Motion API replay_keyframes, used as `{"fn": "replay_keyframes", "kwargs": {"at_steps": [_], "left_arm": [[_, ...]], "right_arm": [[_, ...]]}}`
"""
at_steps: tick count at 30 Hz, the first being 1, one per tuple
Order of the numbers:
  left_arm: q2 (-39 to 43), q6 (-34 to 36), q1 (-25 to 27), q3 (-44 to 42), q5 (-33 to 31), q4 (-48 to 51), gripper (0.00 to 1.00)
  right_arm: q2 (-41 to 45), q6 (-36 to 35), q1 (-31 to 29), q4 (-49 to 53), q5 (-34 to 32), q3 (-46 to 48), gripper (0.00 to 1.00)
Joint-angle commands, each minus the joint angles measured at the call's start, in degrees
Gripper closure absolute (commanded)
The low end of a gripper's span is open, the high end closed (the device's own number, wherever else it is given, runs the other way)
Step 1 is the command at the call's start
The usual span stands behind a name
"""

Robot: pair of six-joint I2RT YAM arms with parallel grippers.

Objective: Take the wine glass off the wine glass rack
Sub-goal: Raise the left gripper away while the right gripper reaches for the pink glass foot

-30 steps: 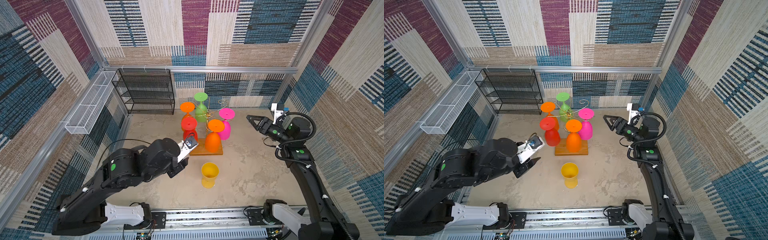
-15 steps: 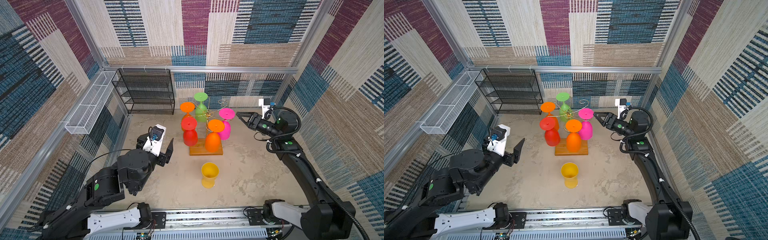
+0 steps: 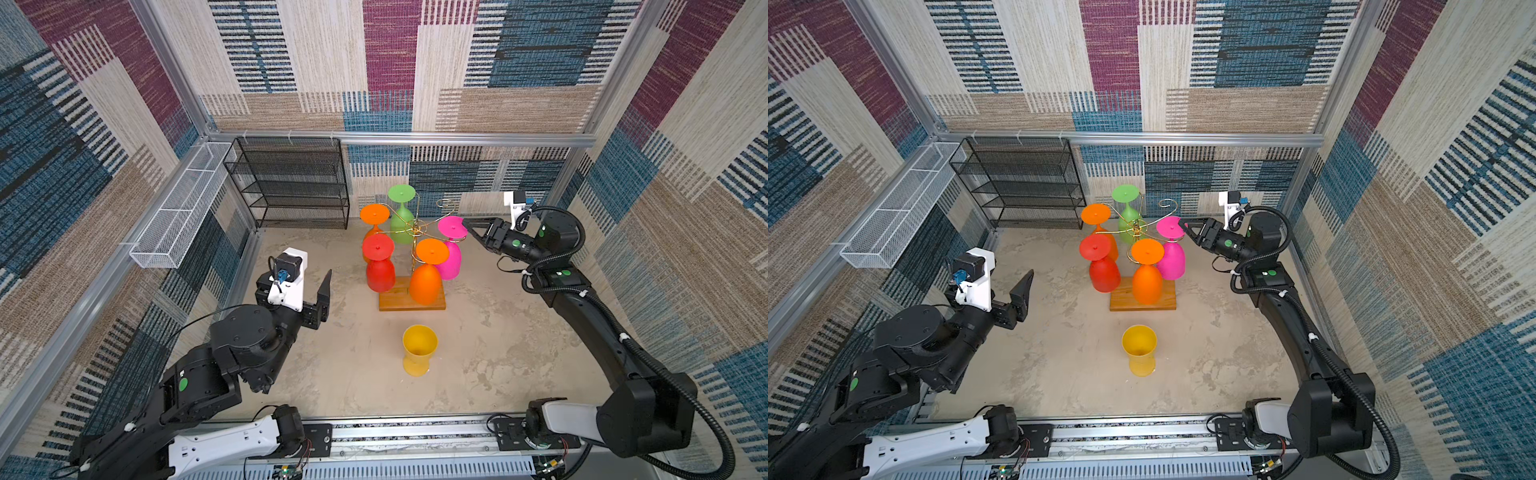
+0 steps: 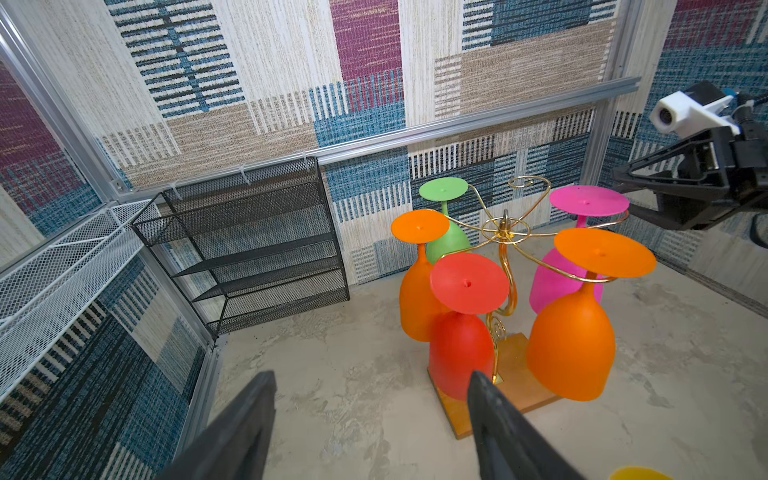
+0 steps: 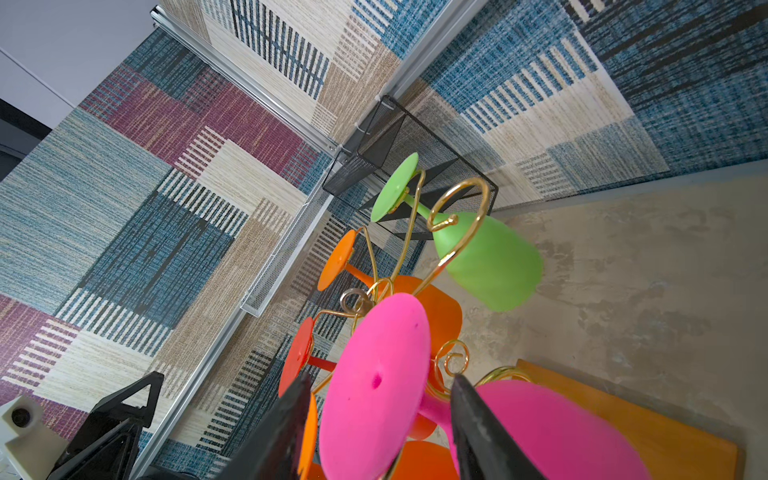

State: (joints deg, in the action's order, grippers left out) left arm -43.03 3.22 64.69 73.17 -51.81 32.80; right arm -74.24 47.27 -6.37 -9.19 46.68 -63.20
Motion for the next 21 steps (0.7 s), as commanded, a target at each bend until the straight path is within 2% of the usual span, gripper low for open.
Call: {"fn": "replay_keyframes", "kwargs": {"at_steps": [1, 7, 21], "left_arm": [[-0.72, 0.71, -0.58, -0.26, 1.35, -2.00, 0.25], [-2.19, -0.45, -2.42, -0.31, 3.93, -1.27, 0.25], [-3.62, -3.22, -7.70, -0.49, 10.30, 0.66, 0.26]], "right_arm": [[-0.64, 0.26, -0.39, -2.41, -0.18, -1.09, 0.48], [-1.63, -0.07, -0.94, -1.55, -0.24, -2.01, 0.61], [-2.46, -1.03, -1.54, 0.50, -0.19, -2.71, 0.83]]}}
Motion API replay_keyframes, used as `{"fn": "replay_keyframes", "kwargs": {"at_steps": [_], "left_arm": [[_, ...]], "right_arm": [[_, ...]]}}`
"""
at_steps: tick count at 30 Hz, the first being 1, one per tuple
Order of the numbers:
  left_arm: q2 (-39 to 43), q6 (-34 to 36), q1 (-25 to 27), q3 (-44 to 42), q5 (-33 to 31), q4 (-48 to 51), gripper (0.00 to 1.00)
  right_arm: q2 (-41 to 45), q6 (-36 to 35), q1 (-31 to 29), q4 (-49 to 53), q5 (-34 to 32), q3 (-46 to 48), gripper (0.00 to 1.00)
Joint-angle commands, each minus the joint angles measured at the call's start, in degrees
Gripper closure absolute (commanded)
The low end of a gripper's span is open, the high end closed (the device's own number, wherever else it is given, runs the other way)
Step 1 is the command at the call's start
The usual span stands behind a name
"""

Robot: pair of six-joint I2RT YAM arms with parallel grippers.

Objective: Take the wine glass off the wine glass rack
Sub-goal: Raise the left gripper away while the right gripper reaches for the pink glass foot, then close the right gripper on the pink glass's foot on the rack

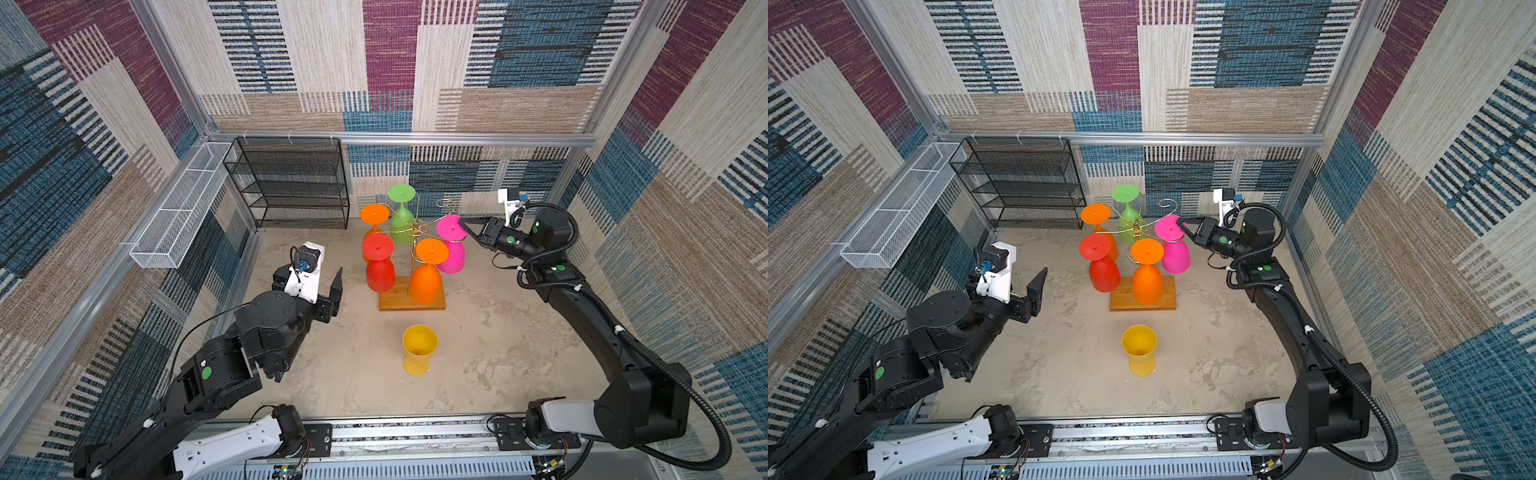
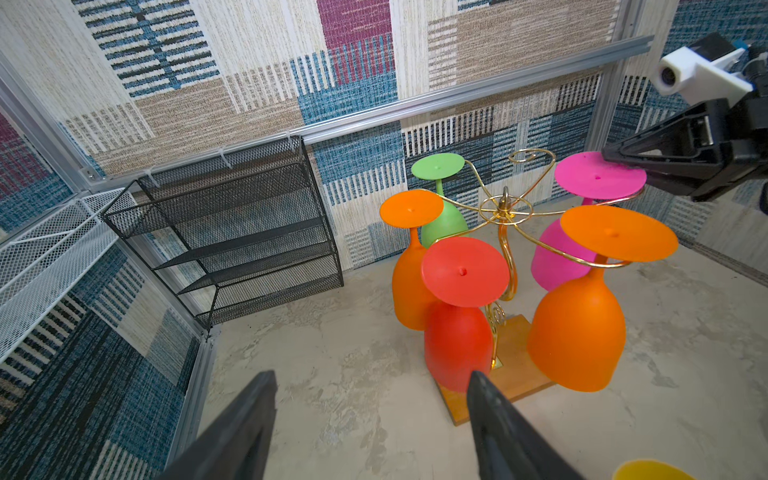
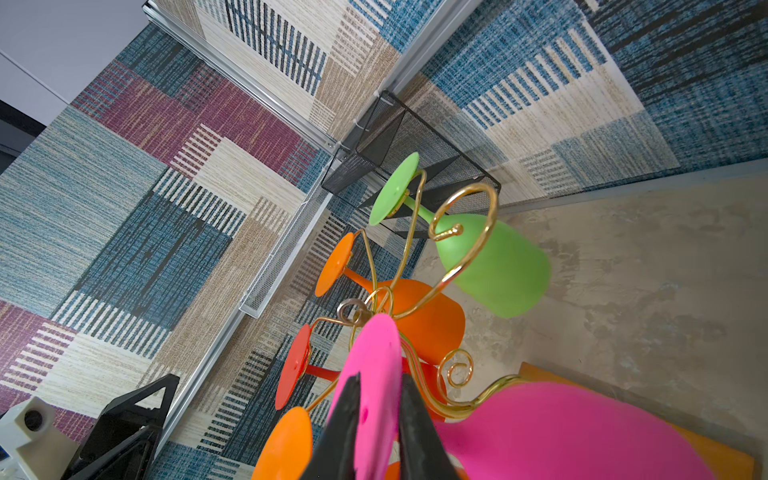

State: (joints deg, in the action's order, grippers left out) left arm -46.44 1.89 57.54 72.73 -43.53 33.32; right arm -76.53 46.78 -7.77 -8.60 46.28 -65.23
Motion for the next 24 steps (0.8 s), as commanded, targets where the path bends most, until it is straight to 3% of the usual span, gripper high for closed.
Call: {"fn": "replay_keyframes", "kwargs": {"at_steps": [1, 11, 24], "left_arm": [[-0.29, -1.96, -0.76, -0.07, 2.36, 0.25, 0.26], [-1.00, -2.73, -2.43, -0.09, 4.50, 1.12, 0.26], [-0.59, -3.30, -3.22, 0.03, 5.60, 2.88, 0.26]], "right_arm": [[-0.22, -0.68, -0.14, 0.22, 0.25, -0.85, 0.84], [-0.22, 1.85, -0.14, -1.34, 1.43, -1.63, 0.98], [1.05, 2.97, 0.03, -1.44, 1.32, -2.55, 1.00]]}}
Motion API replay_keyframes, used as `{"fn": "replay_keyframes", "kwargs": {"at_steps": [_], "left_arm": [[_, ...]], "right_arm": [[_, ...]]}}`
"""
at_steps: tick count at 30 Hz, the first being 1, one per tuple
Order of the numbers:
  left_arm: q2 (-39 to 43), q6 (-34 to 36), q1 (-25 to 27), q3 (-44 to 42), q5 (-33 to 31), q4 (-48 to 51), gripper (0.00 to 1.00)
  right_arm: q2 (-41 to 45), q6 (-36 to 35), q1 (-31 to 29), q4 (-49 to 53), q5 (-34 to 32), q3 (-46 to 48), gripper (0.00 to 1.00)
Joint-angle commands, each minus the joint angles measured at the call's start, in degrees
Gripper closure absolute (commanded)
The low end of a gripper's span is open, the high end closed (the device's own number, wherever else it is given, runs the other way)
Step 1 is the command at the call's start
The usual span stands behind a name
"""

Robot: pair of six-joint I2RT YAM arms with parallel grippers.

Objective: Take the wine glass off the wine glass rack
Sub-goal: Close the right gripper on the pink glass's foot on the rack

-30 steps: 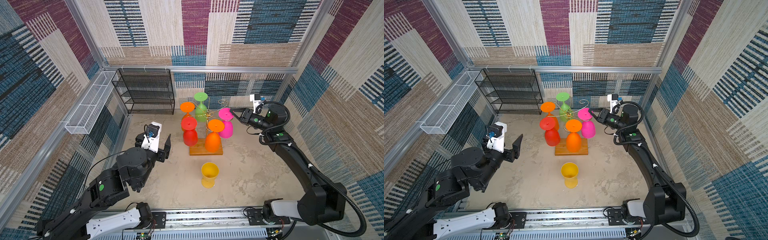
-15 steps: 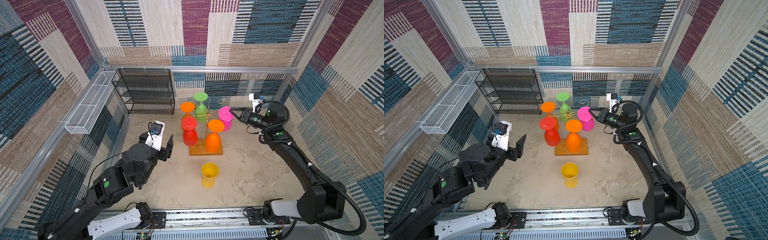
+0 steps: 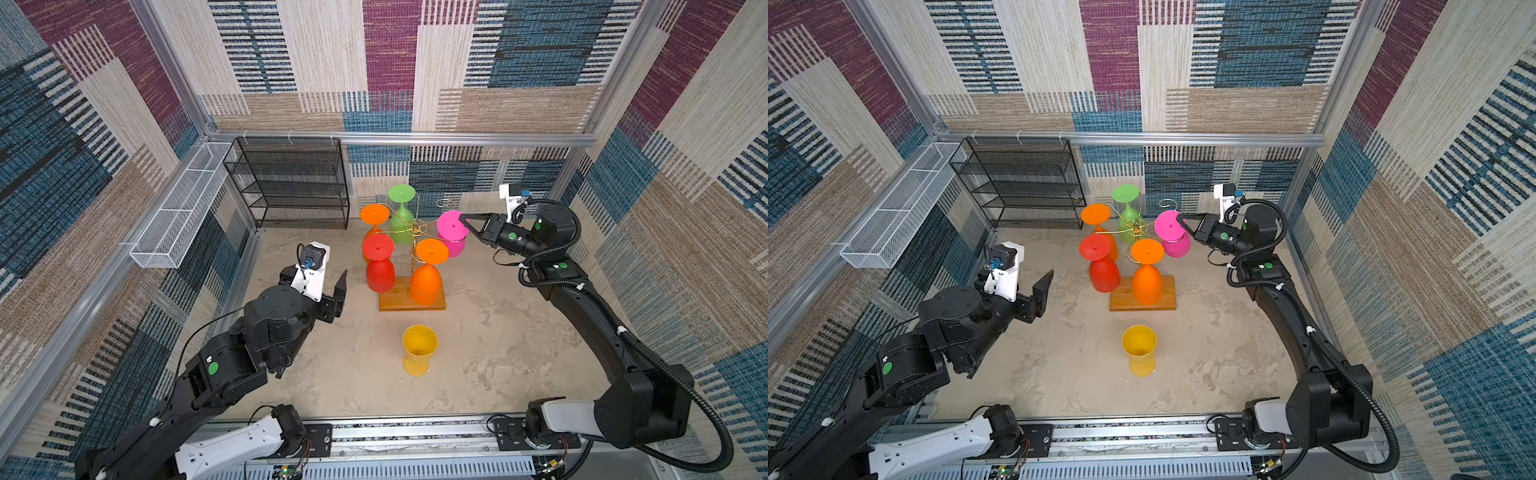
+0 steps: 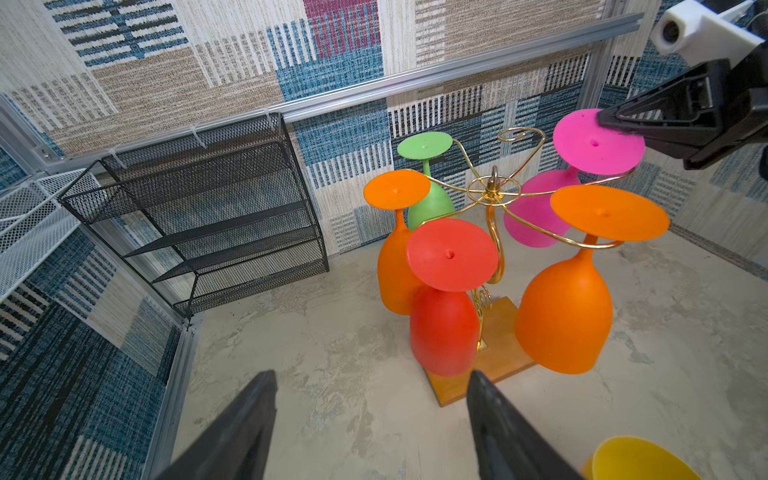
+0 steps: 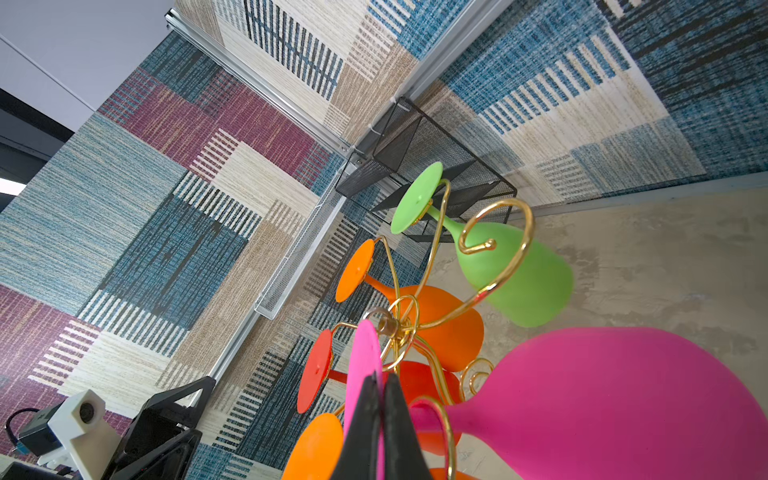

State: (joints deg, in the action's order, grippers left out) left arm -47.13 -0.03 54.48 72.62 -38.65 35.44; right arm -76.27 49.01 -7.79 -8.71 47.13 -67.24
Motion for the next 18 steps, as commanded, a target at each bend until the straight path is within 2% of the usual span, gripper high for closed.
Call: {"fn": "replay_keyframes", "kwargs": {"at_steps": [1, 18], "left_arm": [[0.11, -1.37, -0.21, 0.15, 0.85, 0.92, 0.26], [-0.59, -1.80, -0.87, 0.14, 3.13, 1.73, 0.26]], "right_arm": [[0.92, 0.69, 0.07, -1.14, 0.34, -0.52, 1.00], [6.55, -1.82, 1.29, 3.61, -0.03, 1.82, 1.00]]}}
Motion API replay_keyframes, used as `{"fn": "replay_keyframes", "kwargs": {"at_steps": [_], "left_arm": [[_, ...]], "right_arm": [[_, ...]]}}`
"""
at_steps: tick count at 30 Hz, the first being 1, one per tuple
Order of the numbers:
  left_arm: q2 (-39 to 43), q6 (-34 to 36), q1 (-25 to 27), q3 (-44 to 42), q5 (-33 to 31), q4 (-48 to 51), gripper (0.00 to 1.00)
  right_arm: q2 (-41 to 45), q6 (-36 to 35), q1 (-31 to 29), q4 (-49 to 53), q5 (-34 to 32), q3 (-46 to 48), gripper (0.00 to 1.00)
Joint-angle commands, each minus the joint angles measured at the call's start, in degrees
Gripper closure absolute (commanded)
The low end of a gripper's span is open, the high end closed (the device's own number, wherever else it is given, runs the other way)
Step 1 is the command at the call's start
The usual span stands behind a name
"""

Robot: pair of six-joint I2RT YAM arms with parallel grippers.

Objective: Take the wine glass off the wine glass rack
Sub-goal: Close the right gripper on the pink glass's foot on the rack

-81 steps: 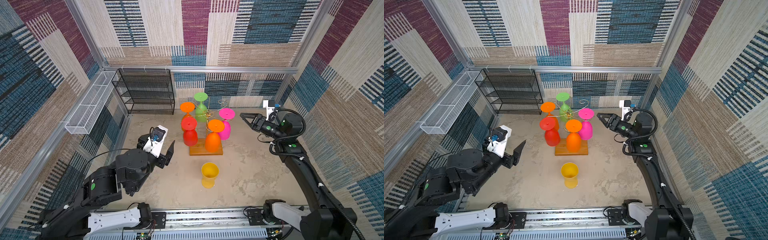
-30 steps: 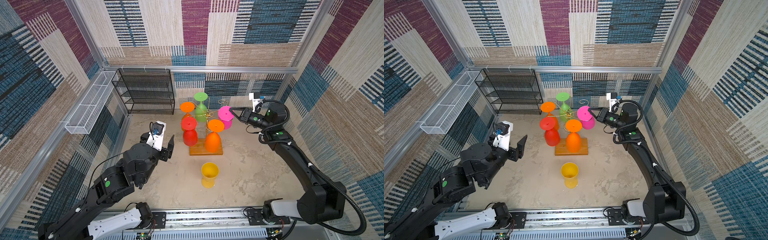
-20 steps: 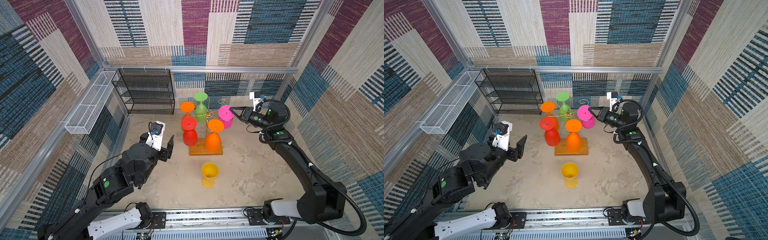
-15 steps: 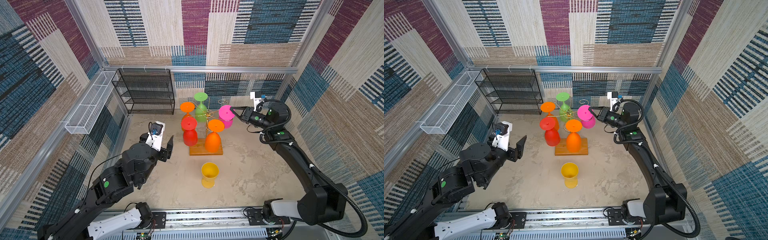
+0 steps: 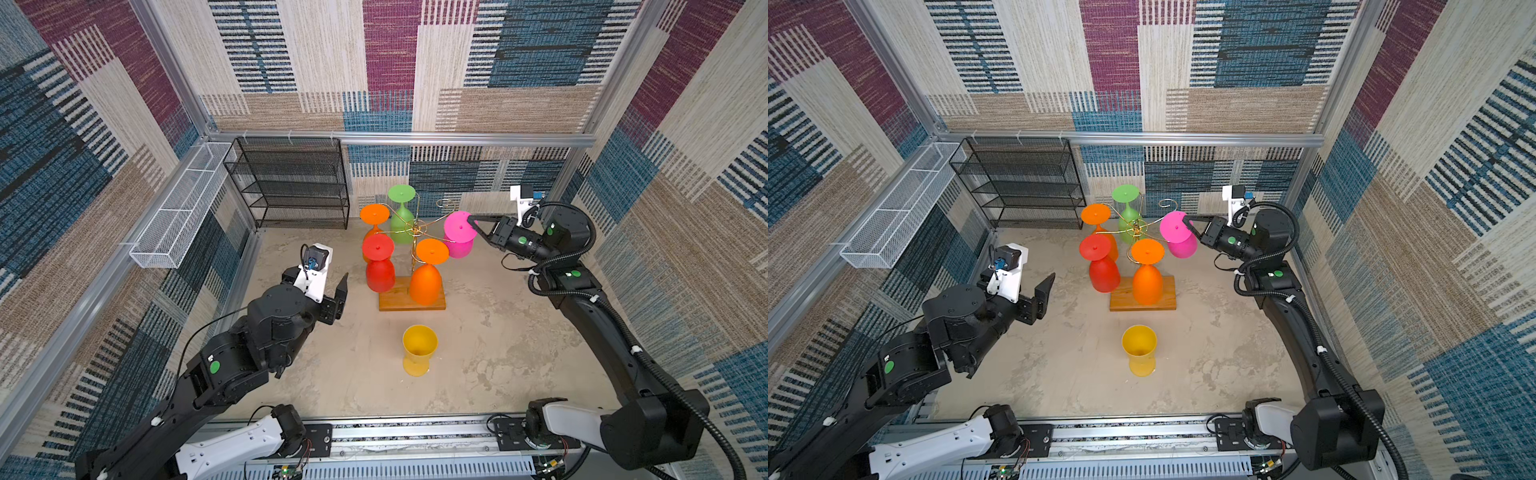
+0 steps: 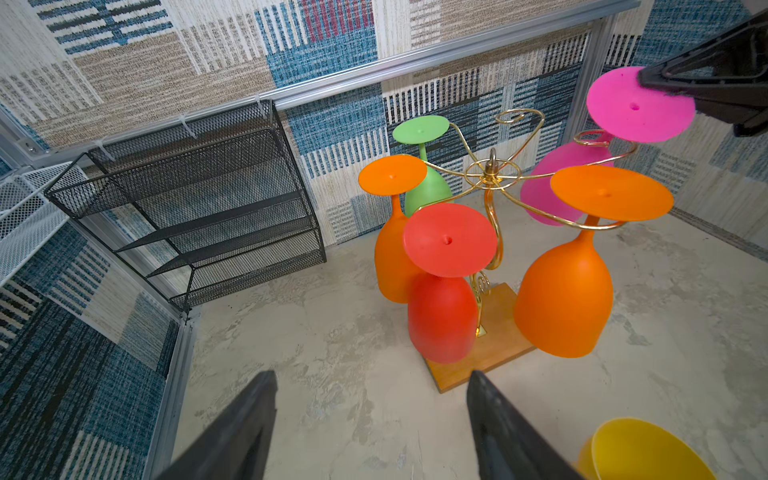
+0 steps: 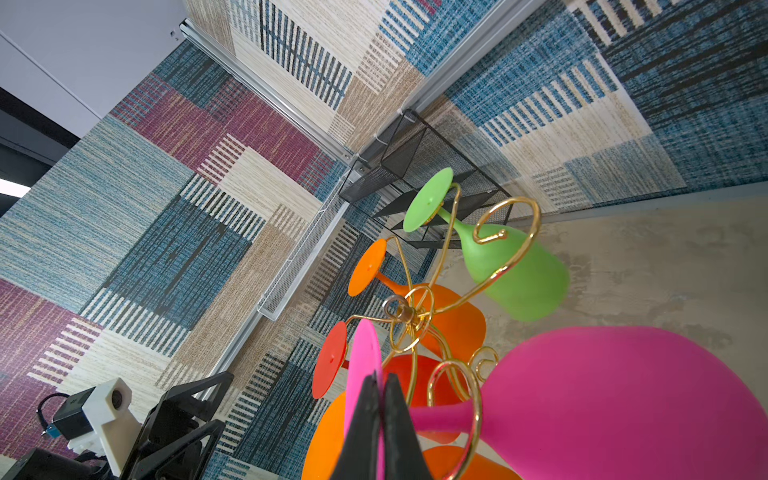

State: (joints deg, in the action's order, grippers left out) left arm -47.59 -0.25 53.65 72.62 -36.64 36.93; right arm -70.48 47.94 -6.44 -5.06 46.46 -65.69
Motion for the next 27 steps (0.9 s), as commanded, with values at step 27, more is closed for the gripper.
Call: {"fn": "replay_keyframes", "kwargs": {"at_steps": [27], "left_arm": [[-1.63, -2.21, -2.12, 0.14, 3.69, 0.65, 0.26]], "right_arm": [[-0.06, 2.31, -2.22, -2.67, 3.23, 0.15, 1.00]]}}
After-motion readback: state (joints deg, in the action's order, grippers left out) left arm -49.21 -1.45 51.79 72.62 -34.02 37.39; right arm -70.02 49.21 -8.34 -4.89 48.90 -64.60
